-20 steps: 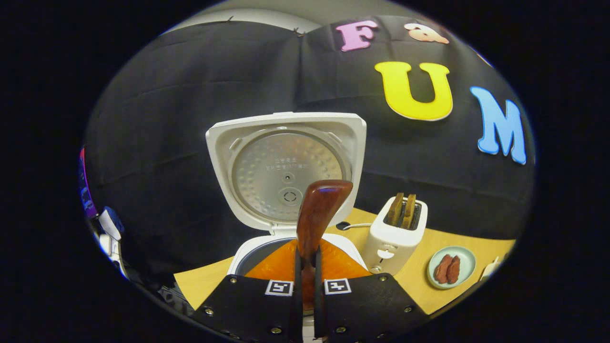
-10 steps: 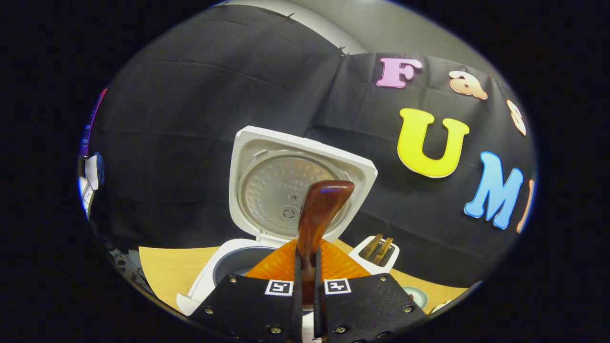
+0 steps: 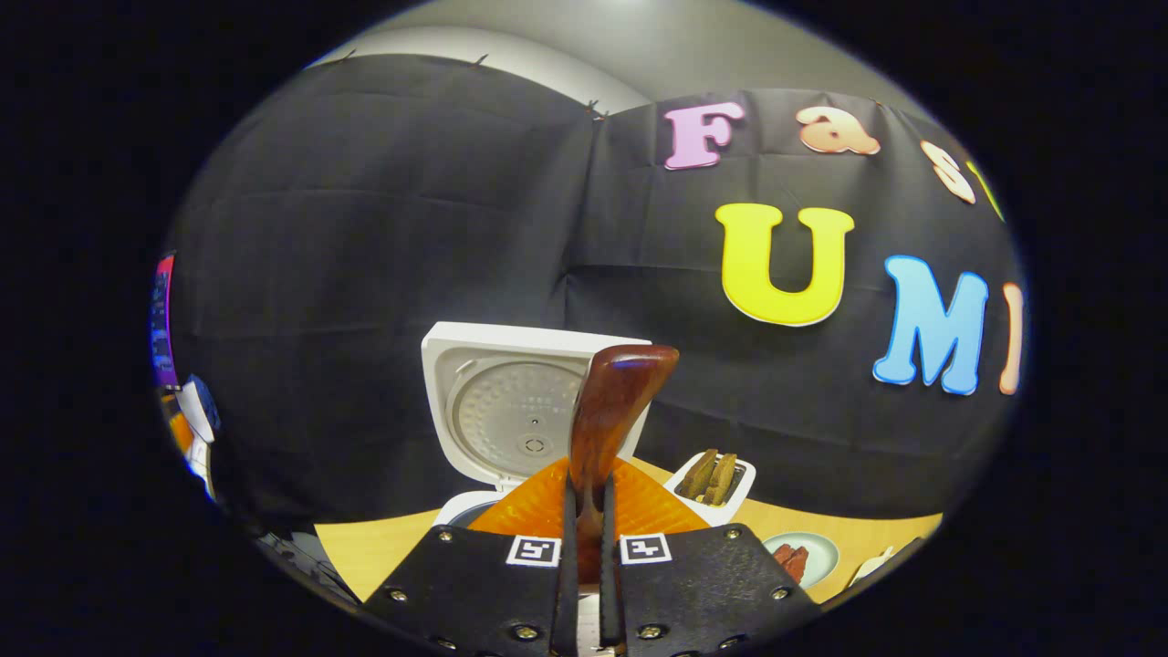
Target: Close the left gripper, press the button to open the rice cooker; take a wooden spoon from the chopstick holder with the right hand, scoop a spoonful of rice and pour it into the rice cooker, then put the wooden spoon back into the chopstick holder.
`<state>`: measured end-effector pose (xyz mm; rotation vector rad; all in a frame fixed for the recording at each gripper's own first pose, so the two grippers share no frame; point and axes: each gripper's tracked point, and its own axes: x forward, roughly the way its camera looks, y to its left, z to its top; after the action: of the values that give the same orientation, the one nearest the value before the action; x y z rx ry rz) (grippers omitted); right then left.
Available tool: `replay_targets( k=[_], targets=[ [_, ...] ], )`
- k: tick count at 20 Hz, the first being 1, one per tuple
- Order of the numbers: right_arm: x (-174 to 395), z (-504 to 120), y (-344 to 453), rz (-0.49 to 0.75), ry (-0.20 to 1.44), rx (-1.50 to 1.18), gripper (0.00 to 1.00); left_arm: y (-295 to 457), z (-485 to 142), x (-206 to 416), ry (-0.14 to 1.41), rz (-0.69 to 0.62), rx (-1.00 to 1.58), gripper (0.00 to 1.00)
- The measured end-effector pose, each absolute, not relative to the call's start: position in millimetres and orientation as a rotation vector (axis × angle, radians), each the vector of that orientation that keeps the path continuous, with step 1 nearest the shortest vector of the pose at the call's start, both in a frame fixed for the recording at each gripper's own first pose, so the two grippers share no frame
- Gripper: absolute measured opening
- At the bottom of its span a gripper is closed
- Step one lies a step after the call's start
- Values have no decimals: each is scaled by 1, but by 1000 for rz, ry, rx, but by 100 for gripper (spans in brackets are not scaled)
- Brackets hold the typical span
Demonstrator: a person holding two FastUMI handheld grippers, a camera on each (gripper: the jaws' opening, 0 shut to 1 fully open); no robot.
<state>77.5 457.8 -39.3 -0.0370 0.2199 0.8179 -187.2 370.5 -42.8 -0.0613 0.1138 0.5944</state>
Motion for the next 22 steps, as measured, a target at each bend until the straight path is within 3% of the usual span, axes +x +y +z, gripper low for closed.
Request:
replay_targets(
  k=[5,22],
  targets=[
    [93,-21,388,736,269,121,10,334,-31,-120,99,525,-58,98],
    [136,-55,118,337,325,260,10,184,-3,-29,57,271,-43,97]
  ],
)
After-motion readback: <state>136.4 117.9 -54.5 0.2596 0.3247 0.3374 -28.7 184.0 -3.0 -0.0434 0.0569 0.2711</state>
